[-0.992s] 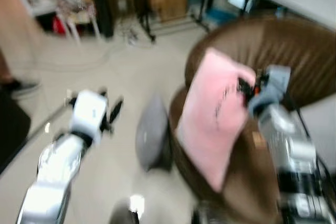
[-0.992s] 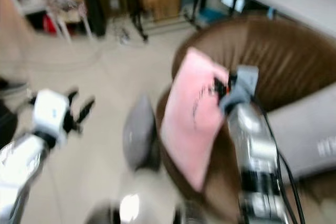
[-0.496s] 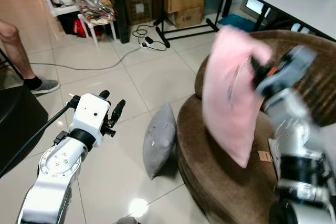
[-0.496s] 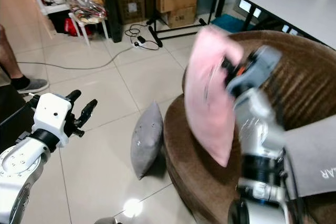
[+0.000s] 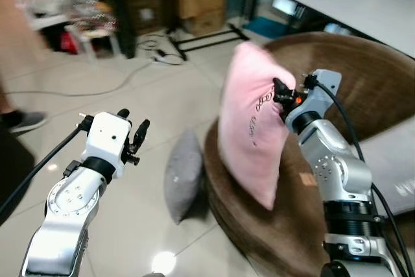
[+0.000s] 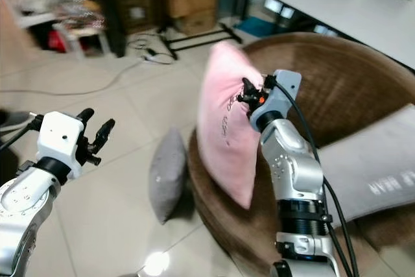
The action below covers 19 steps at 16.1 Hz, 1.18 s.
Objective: Move the pillow to the sofa from floor
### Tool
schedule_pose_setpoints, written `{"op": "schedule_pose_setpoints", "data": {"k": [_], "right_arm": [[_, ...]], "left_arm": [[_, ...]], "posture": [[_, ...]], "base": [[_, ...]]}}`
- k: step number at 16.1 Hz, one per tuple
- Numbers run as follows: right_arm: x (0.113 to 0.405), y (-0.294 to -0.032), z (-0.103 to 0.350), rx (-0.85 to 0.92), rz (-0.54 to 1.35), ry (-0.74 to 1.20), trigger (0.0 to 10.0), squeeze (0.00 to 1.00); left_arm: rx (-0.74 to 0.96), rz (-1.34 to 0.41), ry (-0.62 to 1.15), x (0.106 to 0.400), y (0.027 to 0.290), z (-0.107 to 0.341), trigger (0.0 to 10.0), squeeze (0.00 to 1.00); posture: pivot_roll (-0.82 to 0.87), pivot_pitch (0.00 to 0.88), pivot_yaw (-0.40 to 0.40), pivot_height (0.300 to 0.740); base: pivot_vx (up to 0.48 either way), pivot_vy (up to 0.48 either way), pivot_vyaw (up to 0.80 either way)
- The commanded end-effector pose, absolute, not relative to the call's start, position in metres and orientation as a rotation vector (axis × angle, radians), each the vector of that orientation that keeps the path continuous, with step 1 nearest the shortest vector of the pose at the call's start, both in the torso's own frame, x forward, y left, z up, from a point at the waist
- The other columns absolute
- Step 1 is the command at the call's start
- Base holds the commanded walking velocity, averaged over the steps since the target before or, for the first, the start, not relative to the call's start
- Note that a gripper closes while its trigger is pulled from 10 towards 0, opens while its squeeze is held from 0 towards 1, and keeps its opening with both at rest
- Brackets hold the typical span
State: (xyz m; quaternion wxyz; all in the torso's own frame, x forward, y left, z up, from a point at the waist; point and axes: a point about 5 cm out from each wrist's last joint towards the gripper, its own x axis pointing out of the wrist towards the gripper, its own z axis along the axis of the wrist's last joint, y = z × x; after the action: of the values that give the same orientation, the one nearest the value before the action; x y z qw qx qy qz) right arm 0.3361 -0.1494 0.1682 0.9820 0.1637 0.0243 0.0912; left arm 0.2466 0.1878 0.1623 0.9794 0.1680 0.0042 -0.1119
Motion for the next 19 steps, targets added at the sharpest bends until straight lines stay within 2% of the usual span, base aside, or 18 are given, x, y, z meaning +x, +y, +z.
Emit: {"op": "schedule_pose_setpoints", "data": {"k": [1,11,15,19], "right_arm": [[0.336,-0.145,0.179,0.318,0.204,0.006,10.0,0.00],[0.336,-0.131,0.176,0.313,0.241,0.026,10.0,0.00],[0.336,-0.131,0.174,0.310,0.240,0.033,10.0,0.00],[0.335,-0.127,0.171,0.267,0.258,0.050,10.0,0.00]], "left_arm": [[0.337,-0.214,0.004,0.246,0.190,0.165,10.0,0.00],[0.326,-0.220,0.012,0.245,0.190,0.166,10.0,0.00],[0.325,-0.224,0.014,0.244,0.190,0.166,10.0,0.00],[0.326,-0.227,0.016,0.243,0.191,0.167,10.0,0.00]], "posture": [[0.11,0.000,-0.053,0.740],[0.13,0.000,-0.057,0.740],[0.12,0.000,-0.056,0.740],[0.13,0.000,-0.055,0.740]], "base": [[0.244,0.000,-0.80],[0.257,0.000,-0.80],[0.264,0.000,0.00],[0.264,0.000,-0.57]]}}
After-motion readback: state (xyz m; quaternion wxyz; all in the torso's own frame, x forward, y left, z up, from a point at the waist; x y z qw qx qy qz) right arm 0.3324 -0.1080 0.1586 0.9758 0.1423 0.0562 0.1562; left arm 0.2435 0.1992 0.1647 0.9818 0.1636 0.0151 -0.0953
